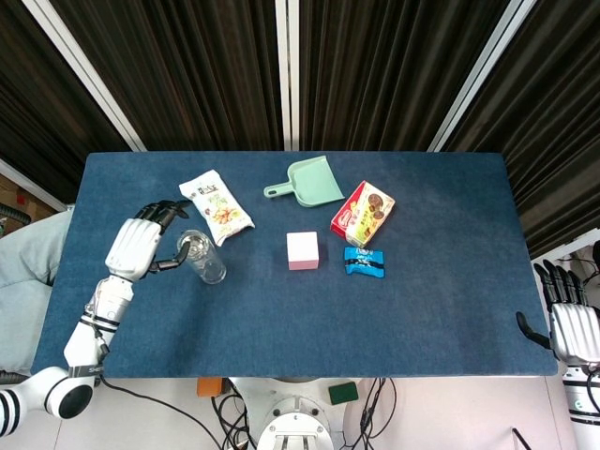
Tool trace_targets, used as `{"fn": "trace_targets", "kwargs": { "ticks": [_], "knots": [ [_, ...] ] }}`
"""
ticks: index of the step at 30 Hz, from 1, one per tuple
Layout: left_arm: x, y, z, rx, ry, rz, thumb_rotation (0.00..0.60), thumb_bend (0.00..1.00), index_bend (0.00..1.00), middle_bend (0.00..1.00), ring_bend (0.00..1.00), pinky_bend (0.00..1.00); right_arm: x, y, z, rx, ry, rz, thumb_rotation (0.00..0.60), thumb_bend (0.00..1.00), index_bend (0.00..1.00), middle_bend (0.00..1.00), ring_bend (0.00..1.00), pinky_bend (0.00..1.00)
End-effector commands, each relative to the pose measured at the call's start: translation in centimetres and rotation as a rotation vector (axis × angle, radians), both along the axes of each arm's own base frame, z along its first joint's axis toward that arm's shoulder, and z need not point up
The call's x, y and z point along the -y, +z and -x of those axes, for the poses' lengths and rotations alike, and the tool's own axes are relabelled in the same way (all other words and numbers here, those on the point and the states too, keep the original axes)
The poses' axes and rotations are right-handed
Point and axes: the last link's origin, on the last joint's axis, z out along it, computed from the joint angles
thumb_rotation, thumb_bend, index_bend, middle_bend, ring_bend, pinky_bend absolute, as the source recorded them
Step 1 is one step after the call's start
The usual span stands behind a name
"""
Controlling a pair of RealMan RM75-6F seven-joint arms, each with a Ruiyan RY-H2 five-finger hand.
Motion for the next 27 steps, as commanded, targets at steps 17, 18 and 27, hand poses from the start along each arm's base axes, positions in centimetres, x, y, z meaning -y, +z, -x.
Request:
{"fn": "trace_targets", "kwargs": {
  "ticks": [17, 18, 27],
  "knots": [
    [1.4, 1.1, 0.5, 0.059, -0.051, -0.026, 0.308, 0.22, 0.25, 0.27, 0.18, 0.21, 0.0, -0.1, -0.2, -0.002, 0.001, -0.001, 0.600, 0.33, 0.00, 0.00, 0.00, 0.00],
    [1.7, 1.1, 0.6, 0.053, -0.068, -0.030, 0.272, 0.21, 0.30, 0.27, 0.18, 0.21, -0.1, -0.1, -0.2, -0.003, 0.000, -0.001, 0.600, 0.33, 0.00, 0.00, 0.00, 0.00],
    [2.4, 0.2, 1.6, -0.058, -0.113, -0.009, 0.109, 0.15, 0.41, 0.21, 0.11, 0.18, 0.0, -0.3, -0.2, -0.004, 0.003, -0.008, 0.600, 0.33, 0.00, 0.00, 0.00, 0.00]
  ]
}}
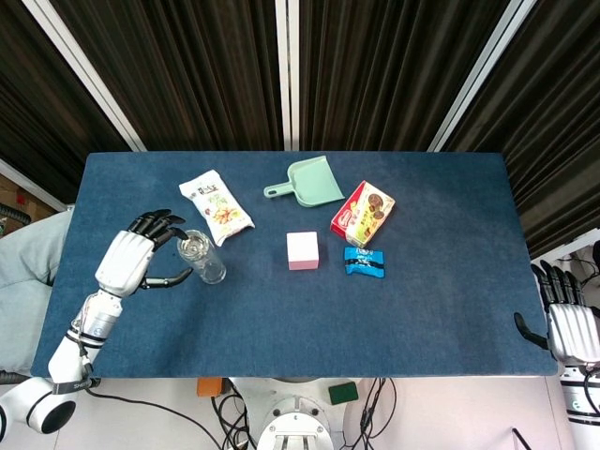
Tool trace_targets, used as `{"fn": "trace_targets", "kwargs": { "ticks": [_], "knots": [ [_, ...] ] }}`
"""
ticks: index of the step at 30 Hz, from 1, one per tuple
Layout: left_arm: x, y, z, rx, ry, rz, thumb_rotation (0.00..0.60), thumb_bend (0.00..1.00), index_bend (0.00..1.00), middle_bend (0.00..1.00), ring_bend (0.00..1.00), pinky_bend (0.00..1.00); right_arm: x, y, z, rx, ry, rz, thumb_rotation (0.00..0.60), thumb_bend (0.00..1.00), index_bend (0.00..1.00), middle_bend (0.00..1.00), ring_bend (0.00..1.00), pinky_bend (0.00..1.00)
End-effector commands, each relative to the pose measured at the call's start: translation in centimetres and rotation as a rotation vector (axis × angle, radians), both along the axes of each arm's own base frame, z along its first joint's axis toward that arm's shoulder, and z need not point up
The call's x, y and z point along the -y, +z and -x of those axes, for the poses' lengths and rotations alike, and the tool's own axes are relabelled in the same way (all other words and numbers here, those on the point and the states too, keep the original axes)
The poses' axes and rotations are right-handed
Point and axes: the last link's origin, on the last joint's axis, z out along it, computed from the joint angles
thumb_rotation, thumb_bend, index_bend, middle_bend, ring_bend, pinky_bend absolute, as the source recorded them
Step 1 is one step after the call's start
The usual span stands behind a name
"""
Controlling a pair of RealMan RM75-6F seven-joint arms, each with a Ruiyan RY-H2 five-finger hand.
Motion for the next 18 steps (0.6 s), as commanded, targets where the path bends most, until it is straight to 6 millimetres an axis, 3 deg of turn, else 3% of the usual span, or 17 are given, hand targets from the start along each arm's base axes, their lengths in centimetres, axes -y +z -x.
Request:
{"fn": "trace_targets", "kwargs": {
  "ticks": [1, 18],
  "knots": [
    [0.03, -0.16, -0.01, -0.005, -0.005, 0.007, 0.099, 0.15, 0.42, 0.20, 0.11, 0.18, -0.02, 0.04, 0.02, -0.001, -0.001, 0.001, 0.600, 0.33, 0.00, 0.00, 0.00, 0.00],
    [-0.34, -0.98, 0.56, -0.076, -0.012, -0.001, 0.084, 0.15, 0.46, 0.19, 0.09, 0.18, -0.01, 0.08, 0.10, -0.002, -0.007, 0.003, 0.600, 0.33, 0.00, 0.00, 0.00, 0.00]
  ]
}}
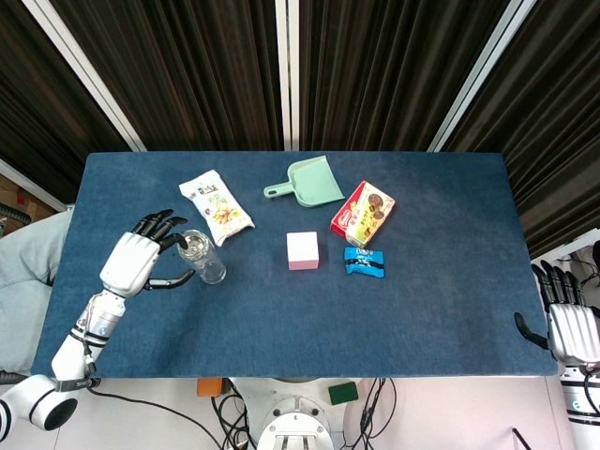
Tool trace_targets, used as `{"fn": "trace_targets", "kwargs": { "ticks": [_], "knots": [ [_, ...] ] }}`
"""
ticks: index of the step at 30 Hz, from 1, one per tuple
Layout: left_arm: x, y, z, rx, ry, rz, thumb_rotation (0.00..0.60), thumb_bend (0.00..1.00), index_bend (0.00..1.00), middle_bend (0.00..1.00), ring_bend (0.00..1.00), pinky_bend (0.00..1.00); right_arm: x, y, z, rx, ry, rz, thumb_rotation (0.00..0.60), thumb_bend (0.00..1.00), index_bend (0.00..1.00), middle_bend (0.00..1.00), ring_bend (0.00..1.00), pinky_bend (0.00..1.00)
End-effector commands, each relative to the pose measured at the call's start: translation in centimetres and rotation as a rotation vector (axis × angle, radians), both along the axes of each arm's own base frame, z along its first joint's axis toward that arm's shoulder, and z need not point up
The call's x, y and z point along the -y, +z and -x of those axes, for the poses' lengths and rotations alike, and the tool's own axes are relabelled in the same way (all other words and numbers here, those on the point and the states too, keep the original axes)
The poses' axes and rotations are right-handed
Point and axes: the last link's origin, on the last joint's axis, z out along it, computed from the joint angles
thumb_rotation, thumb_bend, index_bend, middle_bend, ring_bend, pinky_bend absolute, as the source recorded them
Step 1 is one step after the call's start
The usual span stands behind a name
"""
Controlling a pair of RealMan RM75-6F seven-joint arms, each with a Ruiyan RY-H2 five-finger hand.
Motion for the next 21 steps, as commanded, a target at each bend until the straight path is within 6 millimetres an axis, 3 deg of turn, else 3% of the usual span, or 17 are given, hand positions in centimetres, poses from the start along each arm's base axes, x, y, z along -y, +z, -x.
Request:
{"fn": "trace_targets", "kwargs": {
  "ticks": [1, 21],
  "knots": [
    [0.04, -0.17, 0.01, -0.006, -0.002, 0.004, 0.086, 0.15, 0.46, 0.19, 0.09, 0.18, 0.00, 0.00, 0.00, 0.000, 0.000, 0.000, 0.600, 0.33, 0.00, 0.00, 0.00, 0.00],
    [-0.11, -0.88, 0.54, -0.059, -0.002, -0.009, 0.081, 0.15, 0.46, 0.19, 0.09, 0.17, 0.08, -0.04, 0.03, 0.002, -0.003, -0.004, 0.600, 0.33, 0.00, 0.00, 0.00, 0.00]
  ]
}}
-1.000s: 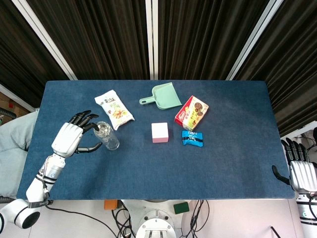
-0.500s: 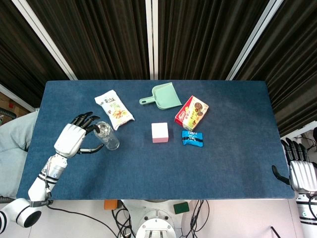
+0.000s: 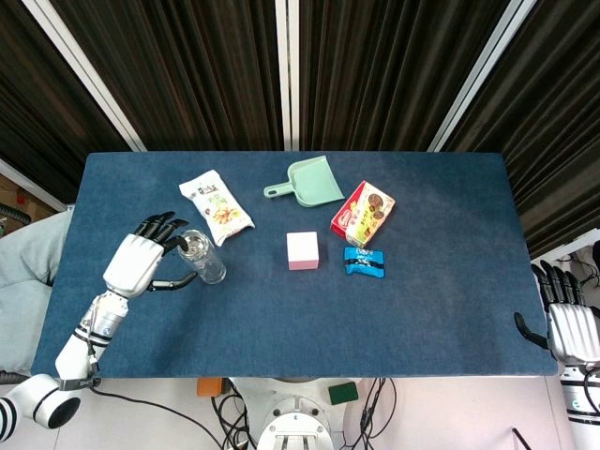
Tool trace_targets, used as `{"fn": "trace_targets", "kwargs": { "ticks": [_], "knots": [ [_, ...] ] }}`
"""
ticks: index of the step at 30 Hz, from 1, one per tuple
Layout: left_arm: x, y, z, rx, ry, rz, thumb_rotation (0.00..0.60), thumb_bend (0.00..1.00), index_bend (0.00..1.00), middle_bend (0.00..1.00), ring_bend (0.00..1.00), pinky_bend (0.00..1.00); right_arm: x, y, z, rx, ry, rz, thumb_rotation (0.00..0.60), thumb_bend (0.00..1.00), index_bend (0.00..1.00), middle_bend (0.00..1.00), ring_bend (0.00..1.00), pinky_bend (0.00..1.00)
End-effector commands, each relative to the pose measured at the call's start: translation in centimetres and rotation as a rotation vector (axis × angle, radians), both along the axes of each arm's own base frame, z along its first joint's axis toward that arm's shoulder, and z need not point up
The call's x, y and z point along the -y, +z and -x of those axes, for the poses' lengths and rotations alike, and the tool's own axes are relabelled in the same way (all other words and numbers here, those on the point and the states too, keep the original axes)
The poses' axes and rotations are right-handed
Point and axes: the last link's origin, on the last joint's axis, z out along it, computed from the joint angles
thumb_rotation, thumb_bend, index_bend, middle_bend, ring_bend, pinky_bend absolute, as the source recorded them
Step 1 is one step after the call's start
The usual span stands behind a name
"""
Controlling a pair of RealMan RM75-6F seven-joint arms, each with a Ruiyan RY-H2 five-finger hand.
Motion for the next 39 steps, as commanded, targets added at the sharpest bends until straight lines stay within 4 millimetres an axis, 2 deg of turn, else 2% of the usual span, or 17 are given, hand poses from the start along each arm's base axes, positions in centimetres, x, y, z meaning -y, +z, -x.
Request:
{"fn": "trace_targets", "kwargs": {
  "ticks": [1, 39],
  "knots": [
    [-0.02, -0.12, 0.04, -0.002, 0.001, 0.003, 0.082, 0.15, 0.46, 0.19, 0.09, 0.17, 0.00, 0.01, -0.01, 0.000, 0.000, 0.000, 0.600, 0.33, 0.00, 0.00, 0.00, 0.00],
    [-0.05, -0.65, 0.19, -0.011, 0.007, 0.015, 0.087, 0.15, 0.46, 0.19, 0.09, 0.17, -0.09, -0.01, 0.12, -0.002, -0.005, -0.001, 0.600, 0.33, 0.00, 0.00, 0.00, 0.00]
  ]
}}
